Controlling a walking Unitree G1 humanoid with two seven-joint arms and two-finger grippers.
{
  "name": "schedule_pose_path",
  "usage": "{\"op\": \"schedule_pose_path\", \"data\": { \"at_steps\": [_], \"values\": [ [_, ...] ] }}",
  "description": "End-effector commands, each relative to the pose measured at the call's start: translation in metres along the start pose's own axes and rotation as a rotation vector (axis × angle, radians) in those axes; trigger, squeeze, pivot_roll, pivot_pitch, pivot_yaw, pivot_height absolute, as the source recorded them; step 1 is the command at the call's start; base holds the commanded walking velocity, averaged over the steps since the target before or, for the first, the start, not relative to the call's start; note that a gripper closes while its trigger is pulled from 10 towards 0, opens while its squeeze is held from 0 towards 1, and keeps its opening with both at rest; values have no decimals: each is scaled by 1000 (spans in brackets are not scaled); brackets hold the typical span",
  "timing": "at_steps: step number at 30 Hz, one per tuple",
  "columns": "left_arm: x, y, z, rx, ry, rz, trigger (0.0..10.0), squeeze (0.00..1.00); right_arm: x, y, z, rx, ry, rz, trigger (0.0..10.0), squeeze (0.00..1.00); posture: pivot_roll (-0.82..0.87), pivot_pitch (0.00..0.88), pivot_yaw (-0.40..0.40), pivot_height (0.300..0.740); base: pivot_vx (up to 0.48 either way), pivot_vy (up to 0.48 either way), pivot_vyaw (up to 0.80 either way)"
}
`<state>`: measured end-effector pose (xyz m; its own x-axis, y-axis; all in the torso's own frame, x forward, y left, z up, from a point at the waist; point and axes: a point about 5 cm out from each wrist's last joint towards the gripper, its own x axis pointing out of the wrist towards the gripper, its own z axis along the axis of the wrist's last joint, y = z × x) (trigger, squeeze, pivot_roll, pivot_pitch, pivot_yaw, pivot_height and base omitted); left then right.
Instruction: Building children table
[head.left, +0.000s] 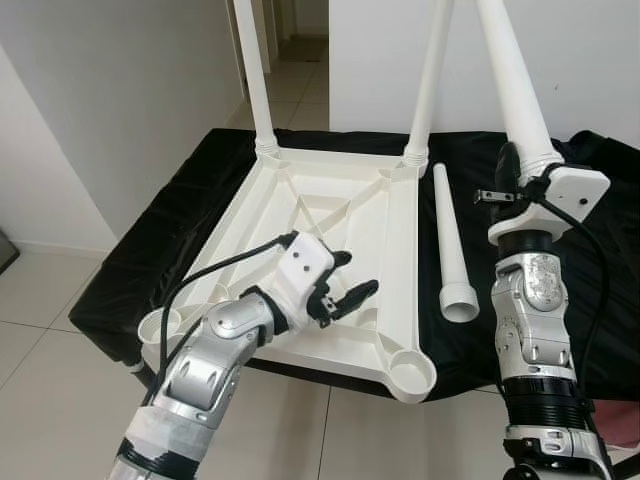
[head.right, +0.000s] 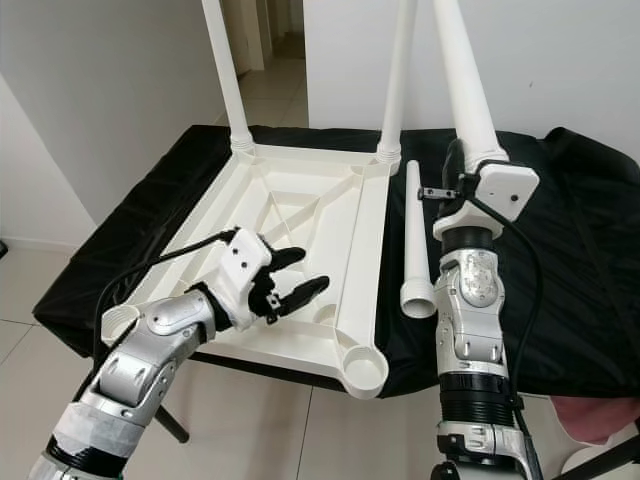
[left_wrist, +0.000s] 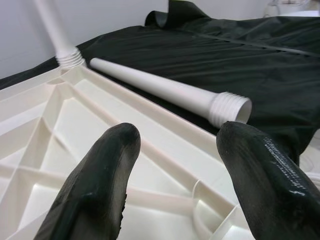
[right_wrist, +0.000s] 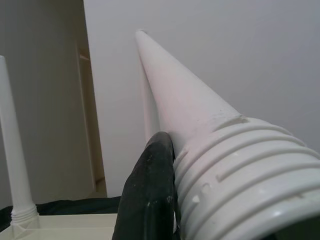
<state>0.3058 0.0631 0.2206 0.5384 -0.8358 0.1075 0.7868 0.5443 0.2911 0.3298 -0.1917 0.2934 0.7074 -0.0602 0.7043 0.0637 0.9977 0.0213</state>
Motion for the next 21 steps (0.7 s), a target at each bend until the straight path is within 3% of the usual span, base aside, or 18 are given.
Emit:
{"op": "schedule_pose_path", "data": {
  "at_steps": [1, 8, 13, 14, 15, 19, 21],
  "values": [
    [-5, 6, -4, -11, 8, 58, 10000, 0, 5, 6, 14, 9, -78, 40, 10000, 0, 1, 80, 43, 740, 0, 0, 0],
    [-10, 17, 0, -30, 2, 48, 10000, 0, 2, 17, 19, 33, -100, 126, 10000, 0, 5, 88, 37, 740, 0, 0, 0],
    [-14, 26, 5, -155, -31, -21, 10000, 0, -6, 32, 15, 57, -80, 225, 10000, 0, 3, 93, 35, 740, 0, 0, 0],
    [-16, 29, 7, -204, -50, -38, 10000, 435, -10, 37, 13, 65, -66, 253, 10000, 0, 0, 96, 37, 740, 0, 0, 0],
    [-17, 33, 11, -264, -78, -55, 10000, 1000, -17, 42, 9, 73, -42, 289, 10000, 0, -1, 97, 36, 740, 0, 0, 0],
    [-18, 36, 15, -297, -97, -71, 10000, 1000, -23, 44, 6, 76, -23, 304, 10000, 0, 0, 98, 35, 740, 0, 0, 0],
    [-19, 39, 21, -381, -148, -100, 10000, 1000, -31, 48, 1, 84, 6, 331, 10000, 0, -1, 98, 36, 740, 0, 0, 0]
  ]
}}
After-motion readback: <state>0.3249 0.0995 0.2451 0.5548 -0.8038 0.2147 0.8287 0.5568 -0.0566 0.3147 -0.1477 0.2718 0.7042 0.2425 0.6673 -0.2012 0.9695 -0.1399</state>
